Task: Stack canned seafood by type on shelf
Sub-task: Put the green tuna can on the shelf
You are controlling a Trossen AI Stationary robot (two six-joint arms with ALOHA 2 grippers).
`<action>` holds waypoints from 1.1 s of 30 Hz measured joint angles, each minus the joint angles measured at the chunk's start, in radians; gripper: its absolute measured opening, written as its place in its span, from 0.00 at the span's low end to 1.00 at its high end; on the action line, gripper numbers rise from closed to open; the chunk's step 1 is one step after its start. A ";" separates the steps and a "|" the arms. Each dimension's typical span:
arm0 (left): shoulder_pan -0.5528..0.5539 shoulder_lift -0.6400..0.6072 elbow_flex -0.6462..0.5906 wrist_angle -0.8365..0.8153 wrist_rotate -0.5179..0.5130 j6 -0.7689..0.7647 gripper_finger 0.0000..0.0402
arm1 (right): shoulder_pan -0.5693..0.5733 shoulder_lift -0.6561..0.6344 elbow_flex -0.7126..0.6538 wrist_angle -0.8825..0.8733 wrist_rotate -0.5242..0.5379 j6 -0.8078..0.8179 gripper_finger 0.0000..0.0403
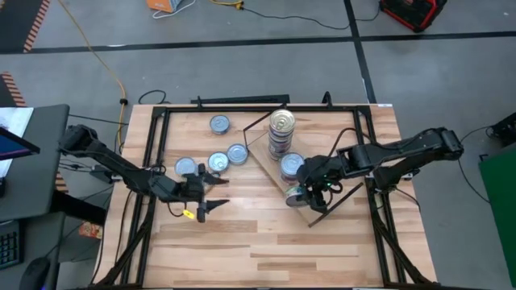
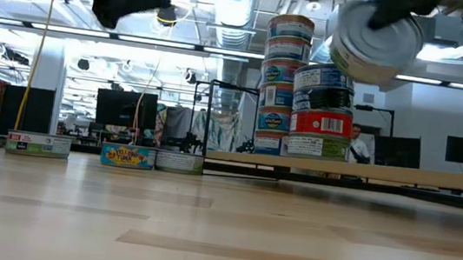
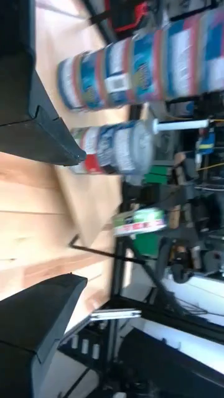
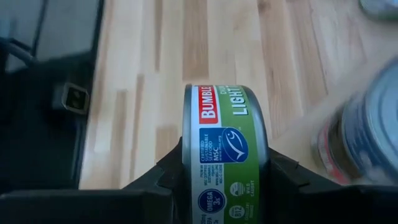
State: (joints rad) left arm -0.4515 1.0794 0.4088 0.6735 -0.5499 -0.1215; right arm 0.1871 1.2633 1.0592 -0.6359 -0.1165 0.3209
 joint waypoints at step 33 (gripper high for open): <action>0.000 0.198 0.000 0.149 0.021 -0.039 0.72 | -0.325 -0.284 -0.359 0.020 -0.174 0.020 0.41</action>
State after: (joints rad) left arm -0.4515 1.2778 0.4088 0.8223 -0.5285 -0.1608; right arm -0.1378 0.9793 0.7006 -0.6162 -0.2903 0.3409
